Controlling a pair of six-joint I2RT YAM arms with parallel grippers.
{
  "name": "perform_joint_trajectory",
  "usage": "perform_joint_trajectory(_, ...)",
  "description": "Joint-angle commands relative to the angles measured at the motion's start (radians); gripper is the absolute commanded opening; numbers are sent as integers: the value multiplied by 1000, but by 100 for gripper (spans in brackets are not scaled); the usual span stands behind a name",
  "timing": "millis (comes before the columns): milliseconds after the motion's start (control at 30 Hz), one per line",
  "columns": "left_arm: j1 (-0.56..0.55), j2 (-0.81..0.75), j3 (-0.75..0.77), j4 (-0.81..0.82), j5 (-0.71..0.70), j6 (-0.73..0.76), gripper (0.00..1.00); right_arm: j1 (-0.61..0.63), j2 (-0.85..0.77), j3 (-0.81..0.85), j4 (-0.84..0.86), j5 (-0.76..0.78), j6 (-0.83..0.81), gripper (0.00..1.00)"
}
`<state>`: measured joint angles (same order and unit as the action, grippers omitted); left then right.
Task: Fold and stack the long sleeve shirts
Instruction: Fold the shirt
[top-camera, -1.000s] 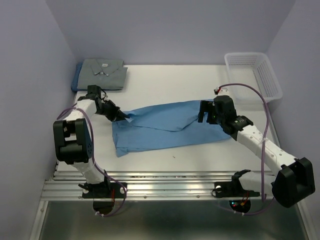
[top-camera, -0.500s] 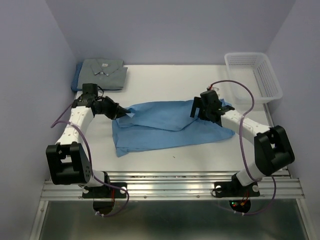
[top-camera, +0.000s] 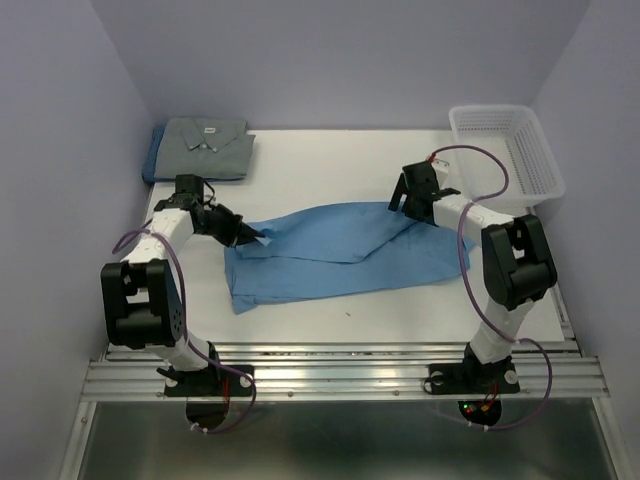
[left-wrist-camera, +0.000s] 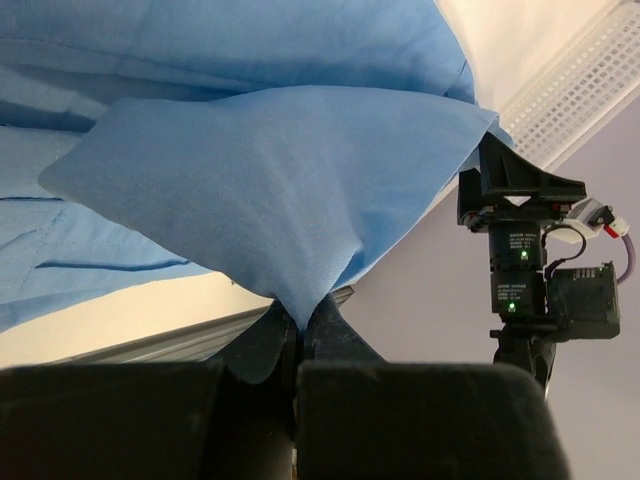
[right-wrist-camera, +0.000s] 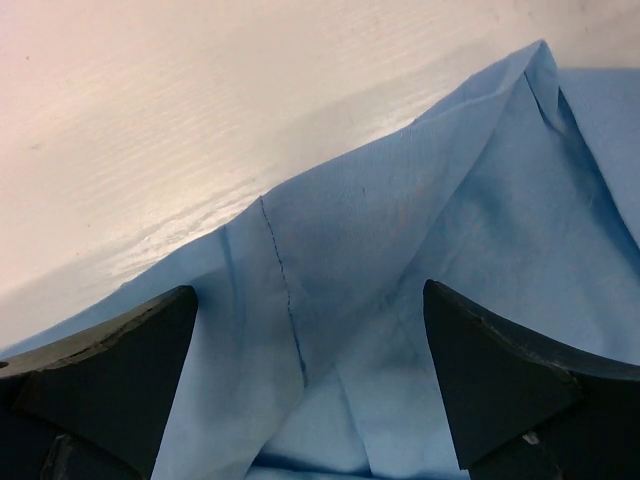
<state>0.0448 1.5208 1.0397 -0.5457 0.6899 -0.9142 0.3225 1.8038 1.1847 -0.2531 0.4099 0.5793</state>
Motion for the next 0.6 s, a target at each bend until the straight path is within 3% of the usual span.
perform_joint_trajectory(0, 1, 19, -17, 4, 33, 35, 0, -11, 41, 75, 73, -35, -120, 100)
perform_joint_trajectory(200, 50, 52, -3, -68, 14, 95, 0, -11, 109, 168, 75, -86, -239, 100)
perform_joint_trajectory(300, 93, 78, -7, -79, 16, 142, 8, -11, 144, 190, 83, -118, -272, 100)
perform_joint_trajectory(400, 130, 119, 43, -86, -88, 191, 41, -11, 180, 210, 94, -140, -306, 100)
perform_joint_trajectory(433, 141, 166, 74, -94, -124, 221, 58, -11, 186, 216, 92, -144, -314, 100)
perform_joint_trajectory(500, 155, 220, 181, -145, -184, 267, 78, -11, 189, 225, 97, -161, -338, 100)
perform_joint_trajectory(533, 153, 263, 215, -143, -187, 303, 98, -11, 186, 225, 101, -171, -345, 100)
perform_joint_trajectory(567, 153, 283, 280, -152, -216, 314, 99, -11, 172, 219, 113, -198, -366, 100)
